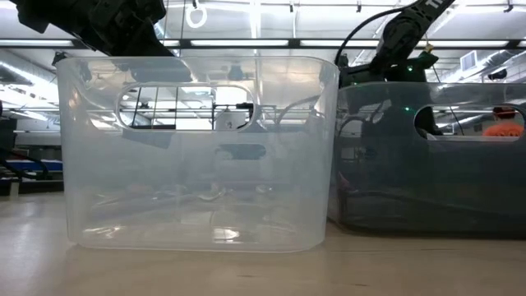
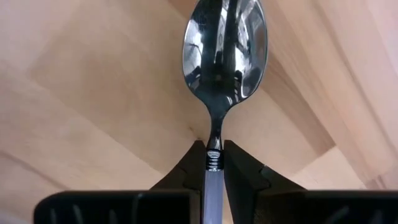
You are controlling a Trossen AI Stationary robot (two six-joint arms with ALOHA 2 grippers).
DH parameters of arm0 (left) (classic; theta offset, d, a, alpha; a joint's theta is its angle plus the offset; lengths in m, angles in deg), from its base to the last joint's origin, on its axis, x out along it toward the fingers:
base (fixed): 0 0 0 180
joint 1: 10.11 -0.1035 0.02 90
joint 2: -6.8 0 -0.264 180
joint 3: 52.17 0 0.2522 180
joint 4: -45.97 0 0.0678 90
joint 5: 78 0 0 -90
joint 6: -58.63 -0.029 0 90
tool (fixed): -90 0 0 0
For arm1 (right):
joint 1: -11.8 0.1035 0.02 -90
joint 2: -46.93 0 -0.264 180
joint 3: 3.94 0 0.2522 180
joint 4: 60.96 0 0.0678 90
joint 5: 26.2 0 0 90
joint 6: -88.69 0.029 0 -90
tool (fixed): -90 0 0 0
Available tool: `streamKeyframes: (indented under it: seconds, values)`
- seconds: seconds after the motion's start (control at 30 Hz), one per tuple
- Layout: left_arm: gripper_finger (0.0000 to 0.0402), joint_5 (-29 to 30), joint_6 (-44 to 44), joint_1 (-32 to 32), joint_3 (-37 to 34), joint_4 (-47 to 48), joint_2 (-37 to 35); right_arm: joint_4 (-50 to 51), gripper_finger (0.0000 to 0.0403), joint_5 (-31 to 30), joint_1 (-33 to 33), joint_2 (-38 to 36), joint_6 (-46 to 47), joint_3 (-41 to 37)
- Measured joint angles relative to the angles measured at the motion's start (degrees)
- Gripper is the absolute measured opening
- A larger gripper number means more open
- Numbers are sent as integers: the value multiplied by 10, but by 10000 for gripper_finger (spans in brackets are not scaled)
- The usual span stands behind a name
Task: Sort silverware by color (type)
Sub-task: Put the purple into the left transparent bin
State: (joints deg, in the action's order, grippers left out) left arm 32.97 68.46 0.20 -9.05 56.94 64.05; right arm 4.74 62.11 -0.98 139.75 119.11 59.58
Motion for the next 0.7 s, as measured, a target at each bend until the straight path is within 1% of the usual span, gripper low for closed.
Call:
streamKeyframes:
  seconds: [0.13,0.27,0.47,0.57,0.7]
  values:
    - [144,0,0,0,0,0,0,6,45,1,0,-12,0,12]
    - [144,0,1,0,0,0,0,-16,46,-1,1,-46,13,20]
    - [144,0,19,0,0,0,0,-120,46,-34,17,-107,38,20]
    - [144,0,20,0,0,0,0,-176,46,-36,30,-129,43,20]
    - [144,0,20,0,0,0,0,-226,46,-38,46,-143,45,20]
